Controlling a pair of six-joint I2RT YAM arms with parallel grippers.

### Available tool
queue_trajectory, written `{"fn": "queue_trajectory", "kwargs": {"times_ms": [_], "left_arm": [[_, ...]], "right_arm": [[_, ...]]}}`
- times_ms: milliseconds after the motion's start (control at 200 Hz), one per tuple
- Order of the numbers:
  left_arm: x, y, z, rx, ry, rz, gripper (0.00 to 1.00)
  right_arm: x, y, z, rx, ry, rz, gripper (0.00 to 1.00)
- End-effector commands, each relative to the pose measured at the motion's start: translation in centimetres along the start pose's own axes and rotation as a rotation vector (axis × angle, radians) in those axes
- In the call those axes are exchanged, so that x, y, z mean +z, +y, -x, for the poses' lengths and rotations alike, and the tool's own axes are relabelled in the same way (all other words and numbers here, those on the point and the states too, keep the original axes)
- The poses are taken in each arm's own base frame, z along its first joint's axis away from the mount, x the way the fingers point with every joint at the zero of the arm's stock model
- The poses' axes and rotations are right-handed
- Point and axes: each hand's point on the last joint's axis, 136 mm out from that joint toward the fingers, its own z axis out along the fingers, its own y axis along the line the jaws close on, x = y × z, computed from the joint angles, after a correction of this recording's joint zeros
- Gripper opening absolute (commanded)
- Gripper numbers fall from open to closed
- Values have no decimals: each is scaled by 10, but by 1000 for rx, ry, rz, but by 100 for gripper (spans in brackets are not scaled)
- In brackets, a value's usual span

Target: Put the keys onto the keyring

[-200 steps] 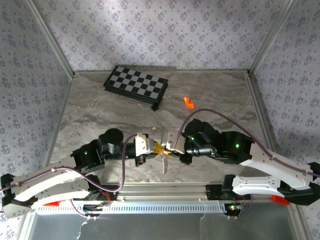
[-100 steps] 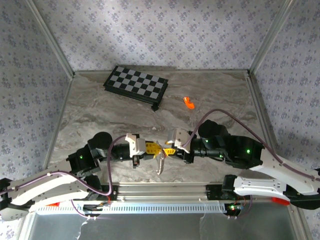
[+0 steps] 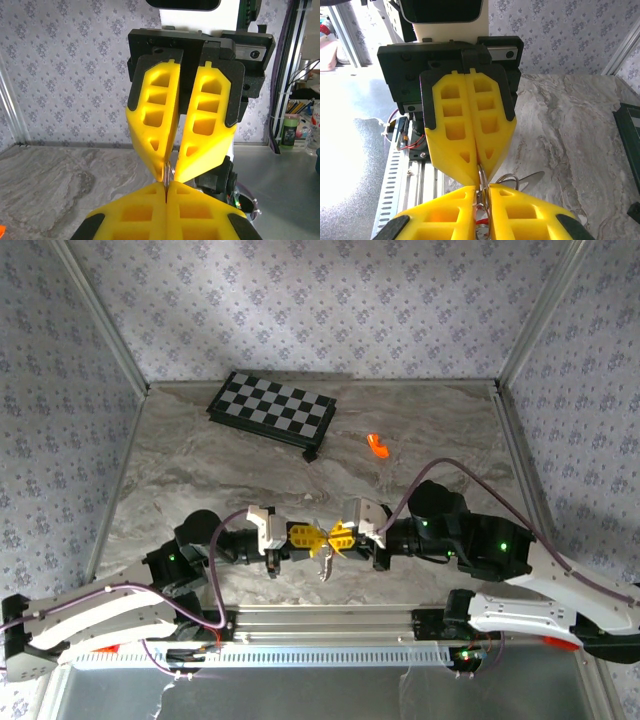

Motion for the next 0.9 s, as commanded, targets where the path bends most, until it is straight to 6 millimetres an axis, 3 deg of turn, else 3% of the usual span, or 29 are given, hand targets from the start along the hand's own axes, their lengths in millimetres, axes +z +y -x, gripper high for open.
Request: {"fn": "queue_trajectory", "kwargs": {"times_ms": [0,145,265,480,595,610,695,895], "left_arm": [[0,-3,36,2,-140,-15,0],[3,-3,35,-8,-142,-21,0],[5,-4,33,-21,-140,-31,0],[6,3,21,-3,-37,12,0],[5,10,11,14,59,55,12],[5,11,11,17,68,59,13],[3,15,7,34,114,82,19],[1,19,-1,59,194,107,19]], "right_arm": [[-2,2,5,9,-30,14,14],[-3,0,3,10,-29,0,10],[-5,-2,2,8,-27,-12,0],[-10,-10,-3,-2,23,-58,0],[-7,-13,-16,-24,118,-65,0],[-11,-15,-6,-31,104,-70,0],[-9,-16,-10,-47,147,-72,0],[-4,-17,-7,-74,174,-62,0]]}}
